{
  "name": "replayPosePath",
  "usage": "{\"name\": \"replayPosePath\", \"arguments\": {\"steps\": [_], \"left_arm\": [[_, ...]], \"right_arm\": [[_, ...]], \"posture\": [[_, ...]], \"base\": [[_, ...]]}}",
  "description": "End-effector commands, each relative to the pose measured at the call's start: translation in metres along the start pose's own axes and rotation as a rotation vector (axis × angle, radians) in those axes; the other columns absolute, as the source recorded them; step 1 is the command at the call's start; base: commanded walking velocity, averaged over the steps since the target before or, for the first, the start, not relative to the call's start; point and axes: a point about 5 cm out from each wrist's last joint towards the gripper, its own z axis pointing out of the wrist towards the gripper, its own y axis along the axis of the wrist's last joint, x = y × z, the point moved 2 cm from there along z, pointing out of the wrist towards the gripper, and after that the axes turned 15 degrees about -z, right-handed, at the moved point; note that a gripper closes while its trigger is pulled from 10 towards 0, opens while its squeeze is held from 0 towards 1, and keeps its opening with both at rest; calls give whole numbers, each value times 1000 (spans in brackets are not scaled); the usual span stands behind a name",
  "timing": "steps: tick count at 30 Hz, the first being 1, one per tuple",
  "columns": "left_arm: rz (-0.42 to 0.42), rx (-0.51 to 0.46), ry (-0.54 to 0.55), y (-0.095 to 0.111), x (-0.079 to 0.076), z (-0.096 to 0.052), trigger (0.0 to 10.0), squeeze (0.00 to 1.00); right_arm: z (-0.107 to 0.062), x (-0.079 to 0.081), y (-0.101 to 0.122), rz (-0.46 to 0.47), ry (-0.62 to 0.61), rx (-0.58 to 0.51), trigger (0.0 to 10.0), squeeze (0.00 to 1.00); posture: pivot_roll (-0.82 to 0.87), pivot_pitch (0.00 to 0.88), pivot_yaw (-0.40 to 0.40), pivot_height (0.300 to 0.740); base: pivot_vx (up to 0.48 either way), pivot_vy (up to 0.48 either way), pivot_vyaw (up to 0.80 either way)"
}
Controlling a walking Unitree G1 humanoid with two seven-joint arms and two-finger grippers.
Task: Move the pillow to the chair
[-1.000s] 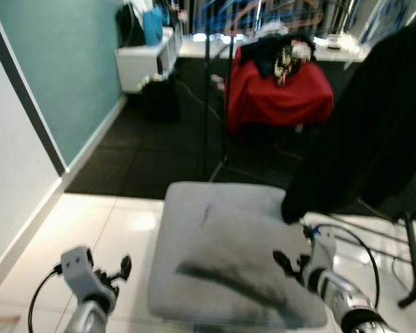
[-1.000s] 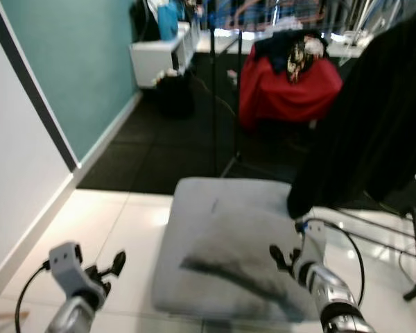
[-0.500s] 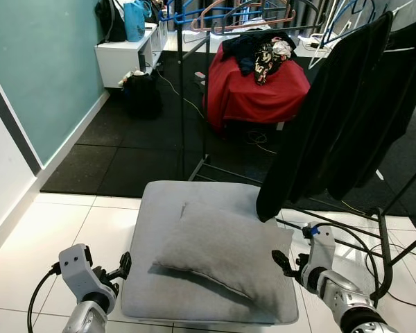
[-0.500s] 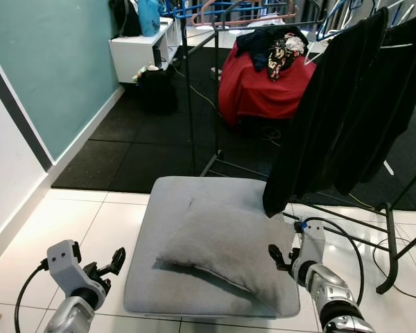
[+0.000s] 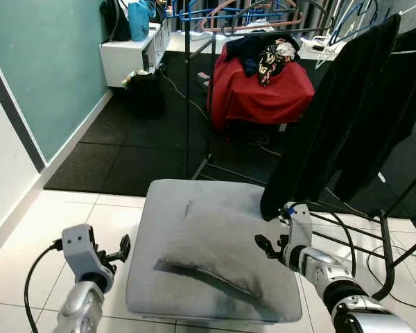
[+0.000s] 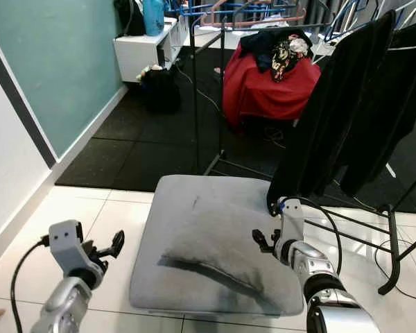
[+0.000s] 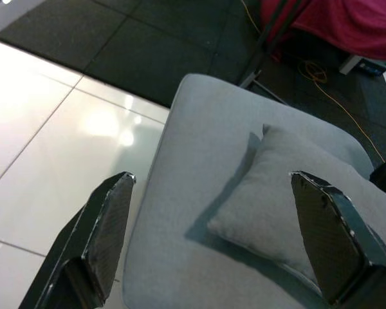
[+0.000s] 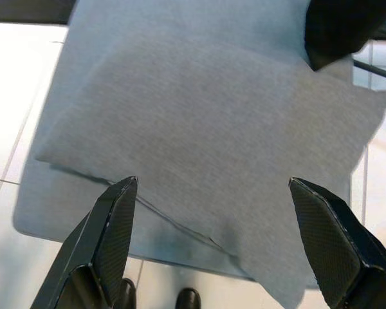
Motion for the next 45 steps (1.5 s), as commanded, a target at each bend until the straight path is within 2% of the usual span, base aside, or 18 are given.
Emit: {"name": "replayPosePath", "arguments": {"steps": [1, 10, 17, 20, 27, 31, 33, 34, 35, 37, 38, 39, 40, 41, 42, 43, 44, 45], "left_arm": [[23, -9, -14, 7, -1, 3, 10000, 0], [12, -52, -30, 24, -5, 10, 10000, 0], [-23, -58, -27, 24, -7, 14, 10000, 0], [-28, -58, -26, 24, -7, 14, 10000, 0], [-46, -65, -23, 25, -8, 16, 10000, 0], [-67, -69, -24, 24, -10, 15, 10000, 0], [-67, -69, -24, 24, -10, 15, 10000, 0], [-71, -69, -25, 24, -11, 15, 10000, 0], [-71, -69, -25, 24, -11, 15, 10000, 0], [-73, -69, -28, 25, -12, 15, 10000, 0], [-73, -69, -28, 25, -12, 15, 10000, 0], [-74, -73, -33, 27, -14, 15, 10000, 0], [-74, -73, -33, 27, -14, 15, 10000, 0], [-73, -79, -38, 30, -15, 15, 10000, 0], [-73, -79, -38, 30, -15, 15, 10000, 0], [-72, -93, -47, 36, -18, 14, 10000, 0], [-72, -93, -47, 36, -18, 14, 10000, 0], [-72, -101, -49, 39, -19, 12, 10000, 0]], "right_arm": [[1, 1, 0, 5, -14, 7, 10000, 0], [1, -5, 10, -19, -50, -32, 10000, 0], [0, -11, 26, -145, -63, -57, 10000, 0], [0, -11, 28, -167, -62, -62, 10000, 0], [1, -9, 31, -311, -55, -55, 10000, 0], [1, -8, 43, -598, -56, -60, 10000, 0], [1, -8, 43, -598, -56, -60, 10000, 0], [0, -8, 46, -663, -60, -66, 10000, 0], [0, -8, 46, -663, -60, -66, 10000, 0], [0, -4, 60, -836, -65, -117, 10000, 0], [0, -4, 60, -836, -65, -117, 10000, 0], [0, 1, 67, -938, -45, -139, 10000, 0], [0, 1, 67, -938, -45, -139, 10000, 0], [1, 9, 68, -1060, 2, -142, 10000, 0], [1, 9, 68, -1060, 2, -142, 10000, 0], [2, 20, 61, -1232, 107, -117, 10000, 0], [2, 20, 61, -1232, 107, -117, 10000, 0], [1, 23, 56, -1292, 160, -99, 10000, 0]], "posture": [[-102, 12, -33, 700], [-99, 11, -31, 675], [-117, 15, -31, 645], [-115, 17, -31, 640], [-126, 24, -42, 615], [-146, 39, -47, 595], [-146, 39, -47, 595], [-149, 43, -44, 590], [-149, 43, -44, 590], [-148, 52, -45, 580], [-148, 52, -45, 580], [-144, 71, -47, 575], [-144, 71, -47, 575], [-144, 79, -45, 570], [-144, 79, -45, 570], [-140, 102, -47, 560], [-140, 102, -47, 560], [-134, 118, -50, 555]], "base": [[0, 0, 0], [0, 0, 0], [0, 0, 0], [0, 0, 0], [0, 0, 0], [0, 0, 0], [0, 0, 0], [0, 0, 0], [0, 0, 0], [0, 0, 0], [0, 0, 0], [0, 0, 0], [0, 0, 0], [0, 0, 0], [0, 0, 0], [0, 0, 0], [0, 0, 0], [0, 0, 0]]}}
